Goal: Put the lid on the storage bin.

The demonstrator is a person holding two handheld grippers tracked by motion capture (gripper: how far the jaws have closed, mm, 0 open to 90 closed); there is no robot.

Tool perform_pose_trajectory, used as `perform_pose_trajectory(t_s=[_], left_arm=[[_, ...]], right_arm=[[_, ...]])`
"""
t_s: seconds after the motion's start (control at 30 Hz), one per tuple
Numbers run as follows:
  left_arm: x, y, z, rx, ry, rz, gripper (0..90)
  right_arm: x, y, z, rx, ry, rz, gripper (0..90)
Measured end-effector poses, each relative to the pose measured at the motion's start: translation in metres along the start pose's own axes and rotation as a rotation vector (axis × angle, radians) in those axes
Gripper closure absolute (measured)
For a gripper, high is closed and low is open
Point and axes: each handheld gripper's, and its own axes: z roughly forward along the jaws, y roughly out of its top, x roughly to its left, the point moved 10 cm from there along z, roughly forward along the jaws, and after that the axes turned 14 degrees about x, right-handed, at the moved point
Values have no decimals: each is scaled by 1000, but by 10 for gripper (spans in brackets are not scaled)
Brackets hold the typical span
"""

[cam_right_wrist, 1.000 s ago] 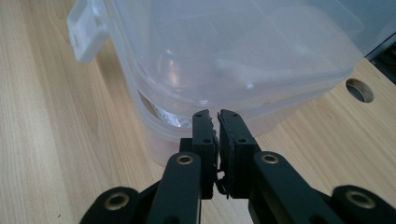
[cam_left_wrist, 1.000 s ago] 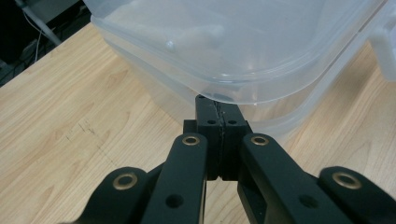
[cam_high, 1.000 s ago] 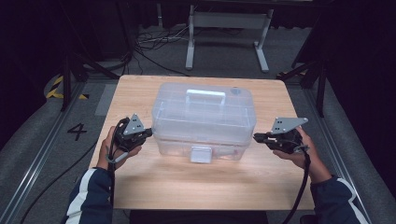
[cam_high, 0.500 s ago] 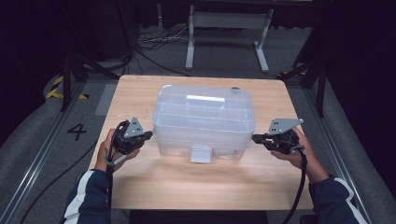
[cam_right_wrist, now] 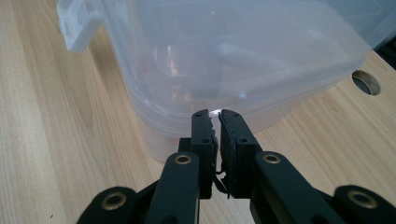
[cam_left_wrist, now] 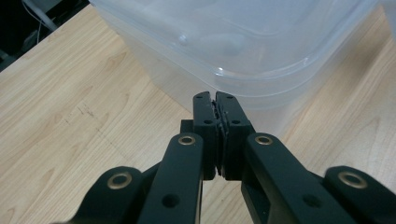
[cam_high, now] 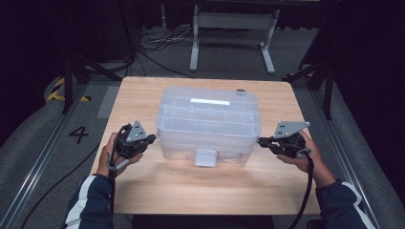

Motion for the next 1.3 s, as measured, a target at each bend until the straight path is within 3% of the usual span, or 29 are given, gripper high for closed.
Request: perform_pose_trajectory(t_s=[0.63, 0.97, 1.3], left_arm=[[-1, -10, -2, 26, 29, 10, 786], [-3, -22, 5, 55, 26, 2, 691], [-10, -34, 13, 112, 15, 13, 527]], right_arm=[[1, -9, -4, 19, -21, -9, 822], [3, -21, -3, 49, -30, -21, 708], [0, -33, 1, 82, -54, -6, 506]])
